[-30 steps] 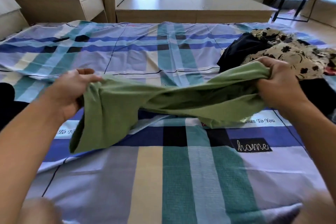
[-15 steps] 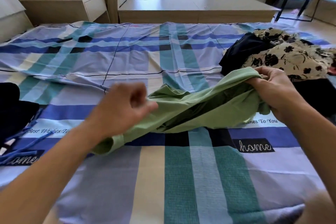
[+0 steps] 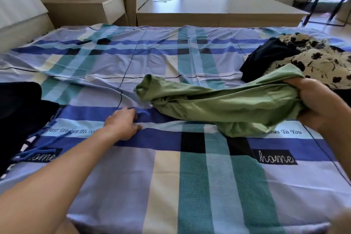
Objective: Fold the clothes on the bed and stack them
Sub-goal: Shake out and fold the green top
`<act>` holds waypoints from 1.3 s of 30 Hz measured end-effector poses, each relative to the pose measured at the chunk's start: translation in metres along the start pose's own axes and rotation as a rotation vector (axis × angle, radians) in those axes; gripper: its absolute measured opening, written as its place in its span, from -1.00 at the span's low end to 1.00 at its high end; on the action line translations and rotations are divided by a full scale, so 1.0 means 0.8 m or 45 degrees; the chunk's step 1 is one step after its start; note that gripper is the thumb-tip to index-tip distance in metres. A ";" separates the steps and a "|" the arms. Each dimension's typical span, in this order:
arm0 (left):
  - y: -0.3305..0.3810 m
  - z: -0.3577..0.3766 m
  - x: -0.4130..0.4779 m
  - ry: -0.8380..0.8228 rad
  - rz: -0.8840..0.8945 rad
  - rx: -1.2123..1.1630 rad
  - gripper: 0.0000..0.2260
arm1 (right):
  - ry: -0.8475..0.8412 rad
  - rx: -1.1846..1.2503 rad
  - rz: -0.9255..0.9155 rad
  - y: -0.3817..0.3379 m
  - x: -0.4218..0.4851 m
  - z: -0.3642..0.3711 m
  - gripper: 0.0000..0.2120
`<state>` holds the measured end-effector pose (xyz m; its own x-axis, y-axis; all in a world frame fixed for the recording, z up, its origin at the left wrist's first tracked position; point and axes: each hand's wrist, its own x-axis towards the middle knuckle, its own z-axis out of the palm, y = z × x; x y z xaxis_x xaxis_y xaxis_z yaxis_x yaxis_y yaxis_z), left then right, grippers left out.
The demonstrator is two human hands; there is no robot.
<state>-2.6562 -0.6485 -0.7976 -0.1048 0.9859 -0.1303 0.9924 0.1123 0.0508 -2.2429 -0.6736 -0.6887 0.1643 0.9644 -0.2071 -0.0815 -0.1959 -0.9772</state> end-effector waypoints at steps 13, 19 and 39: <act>0.055 -0.022 0.052 0.468 0.197 -1.150 -0.14 | -0.376 0.323 -0.179 -0.008 -0.028 0.027 -0.54; 0.052 -0.026 0.049 0.310 0.270 -0.705 -0.84 | -0.370 0.428 -0.256 -0.008 -0.016 0.020 -0.54; 0.011 -0.097 -0.015 -0.422 0.048 -1.987 0.07 | -0.207 -0.078 -0.064 0.005 -0.009 0.006 0.06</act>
<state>-2.6509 -0.6497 -0.7190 0.1422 0.9449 -0.2948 -0.0638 0.3059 0.9499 -2.2495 -0.6806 -0.6910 0.0049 0.9882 -0.1529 -0.0161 -0.1528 -0.9881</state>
